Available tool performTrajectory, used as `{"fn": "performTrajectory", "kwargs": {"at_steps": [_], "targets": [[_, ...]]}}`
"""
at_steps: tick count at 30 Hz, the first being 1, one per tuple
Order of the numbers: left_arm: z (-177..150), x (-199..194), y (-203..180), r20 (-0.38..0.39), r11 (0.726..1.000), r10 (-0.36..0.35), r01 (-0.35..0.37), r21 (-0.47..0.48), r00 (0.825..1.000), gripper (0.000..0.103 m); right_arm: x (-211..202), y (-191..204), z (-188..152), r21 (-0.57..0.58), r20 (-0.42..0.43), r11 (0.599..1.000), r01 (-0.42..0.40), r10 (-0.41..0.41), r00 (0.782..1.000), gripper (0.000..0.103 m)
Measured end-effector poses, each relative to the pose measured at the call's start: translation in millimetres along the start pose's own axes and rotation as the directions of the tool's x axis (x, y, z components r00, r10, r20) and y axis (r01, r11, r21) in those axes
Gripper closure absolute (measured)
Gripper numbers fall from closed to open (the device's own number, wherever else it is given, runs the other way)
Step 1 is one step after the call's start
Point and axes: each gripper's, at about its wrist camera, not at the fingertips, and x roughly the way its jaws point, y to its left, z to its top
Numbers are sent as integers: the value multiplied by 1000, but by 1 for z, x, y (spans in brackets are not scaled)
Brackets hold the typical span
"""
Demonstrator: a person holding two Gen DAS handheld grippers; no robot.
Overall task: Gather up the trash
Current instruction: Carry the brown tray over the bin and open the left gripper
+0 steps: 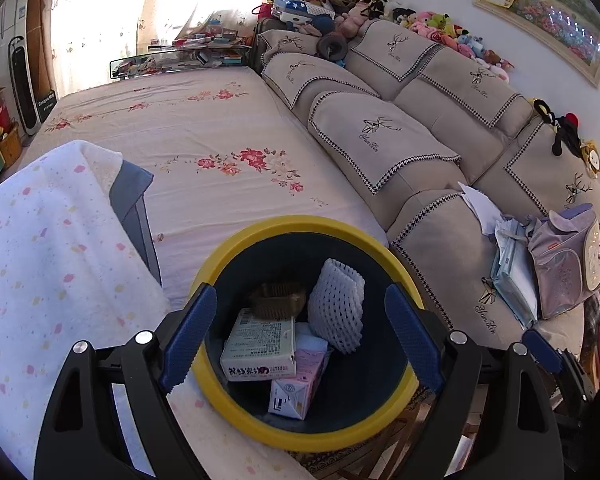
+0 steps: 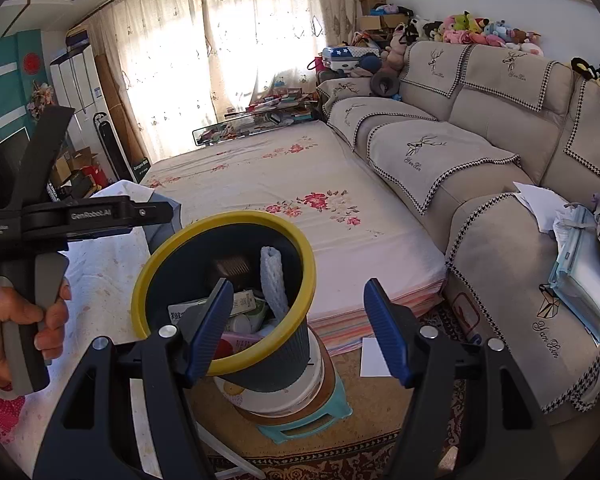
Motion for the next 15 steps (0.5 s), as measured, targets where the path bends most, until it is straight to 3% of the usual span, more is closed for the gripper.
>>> {"fn": "performTrajectory", "kwargs": {"at_steps": [3, 6, 10, 15], "targets": [[-19, -58, 11, 65, 1000, 12, -12, -3, 998, 11, -11, 15, -3, -23, 1, 999, -34, 34, 999, 38], [-48, -127, 20, 165, 996, 81, -87, 28, 983, 5, -30, 36, -7, -69, 21, 994, -87, 89, 996, 31], [-94, -218, 42, 277, 972, 227, -237, 2, 934, 5, -57, 69, -14, -148, 52, 981, -124, 133, 990, 19], [-158, -318, 75, 359, 928, 372, -346, -135, 856, 5, -92, 100, -17, -203, 80, 968, -149, 168, 983, 7]]}}
